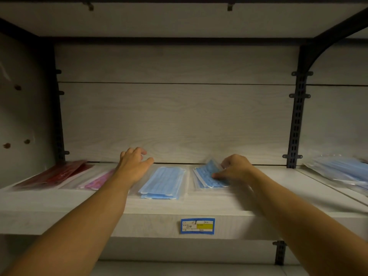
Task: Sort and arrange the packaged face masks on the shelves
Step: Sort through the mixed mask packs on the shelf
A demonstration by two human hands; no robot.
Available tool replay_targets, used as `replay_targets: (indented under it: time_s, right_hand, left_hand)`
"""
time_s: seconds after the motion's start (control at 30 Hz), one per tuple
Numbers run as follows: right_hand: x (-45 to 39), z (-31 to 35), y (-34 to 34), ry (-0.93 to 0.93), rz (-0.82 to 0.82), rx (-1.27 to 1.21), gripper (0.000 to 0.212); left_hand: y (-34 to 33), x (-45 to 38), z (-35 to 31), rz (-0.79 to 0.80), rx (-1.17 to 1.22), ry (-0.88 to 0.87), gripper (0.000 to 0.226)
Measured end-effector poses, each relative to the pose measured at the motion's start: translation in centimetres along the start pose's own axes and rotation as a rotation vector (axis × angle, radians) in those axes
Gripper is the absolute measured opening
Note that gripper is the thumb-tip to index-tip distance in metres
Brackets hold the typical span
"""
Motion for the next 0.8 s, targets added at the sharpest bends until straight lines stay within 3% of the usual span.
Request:
replay_targets:
  time_s: [0.17,0.33,0.43,0.8]
  right_hand:
    - [-0.4,-0.8,0.1,-0.065,-0.024,0.157,0.095]
    - [-0.1,-0.9,-0.1,-0.034,-0.073,0.124,0.110]
    - [0.3,-0.9,0.1,-0.007,-0.088,0.158,0.106]
    - [3.7,0.4,3.0,0.098,-0.339,0.281,0.048]
  left_hand:
    - [-0.1,0.0,0.1,0.018,-0.002,-0.004,0.044]
    - [-0.3,-0.1,0.3,0.036,-0.028,-0.018,0.045]
    - [-0.4,-0.1,0.2,0.055,-0.059,-0.033,0.046]
    - [-1.1,0.4,-1.9,0.046,-0.254,-0.226,0.043]
Point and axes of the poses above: each hand's wrist, its own x-axis away from the middle knuckle, its own y-axis out of the back of the hand, z = x × y, the point moved 5 cm from there along -x, towards the middle knuckle, and after that the axes turned 3 degrees about -y, right-handed, at the moved point
